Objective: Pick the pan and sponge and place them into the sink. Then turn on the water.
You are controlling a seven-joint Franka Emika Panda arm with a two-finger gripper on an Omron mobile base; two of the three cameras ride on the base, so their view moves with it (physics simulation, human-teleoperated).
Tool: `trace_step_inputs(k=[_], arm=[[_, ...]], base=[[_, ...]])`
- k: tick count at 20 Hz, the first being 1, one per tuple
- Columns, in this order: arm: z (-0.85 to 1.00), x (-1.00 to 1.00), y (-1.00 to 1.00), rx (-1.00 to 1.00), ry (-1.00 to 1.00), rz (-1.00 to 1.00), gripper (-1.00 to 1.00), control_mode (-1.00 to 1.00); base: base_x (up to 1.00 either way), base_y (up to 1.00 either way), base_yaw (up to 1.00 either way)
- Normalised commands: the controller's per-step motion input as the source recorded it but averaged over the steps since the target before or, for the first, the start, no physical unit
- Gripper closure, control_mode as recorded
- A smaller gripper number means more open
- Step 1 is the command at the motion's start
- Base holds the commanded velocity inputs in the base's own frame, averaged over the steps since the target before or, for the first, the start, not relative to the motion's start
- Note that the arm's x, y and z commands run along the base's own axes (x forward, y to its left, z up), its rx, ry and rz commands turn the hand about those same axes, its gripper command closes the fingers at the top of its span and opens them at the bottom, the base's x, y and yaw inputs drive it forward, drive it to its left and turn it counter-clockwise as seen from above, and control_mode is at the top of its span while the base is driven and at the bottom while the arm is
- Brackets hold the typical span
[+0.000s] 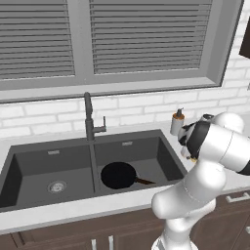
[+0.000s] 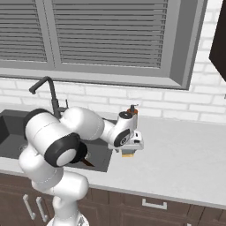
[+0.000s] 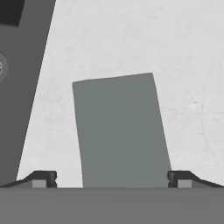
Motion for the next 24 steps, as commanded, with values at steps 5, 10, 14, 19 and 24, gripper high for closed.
trace_step_inputs(k=[5, 10, 14, 19, 24], arm=[[-0.11, 0.03, 0.0, 0.0, 0.0, 0.0, -1.0, -1.0], [-0.05, 0.02, 0.0, 0.0, 0.0, 0.0, -1.0, -1.0], [0.0, 0.01, 0.0, 0.0, 0.0, 0.0, -1.0, -1.0], [0.0, 0.1, 0.0, 0.0, 0.0, 0.0, -1.0, -1.0], [0.0, 0.06, 0.0, 0.0, 0.0, 0.0, -1.0, -1.0]], base=[[0.0, 0.0, 0.0], [0.0, 0.0, 0.0], [0.0, 0.0, 0.0], [0.0, 0.0, 0.0], [0.0, 0.0, 0.0]])
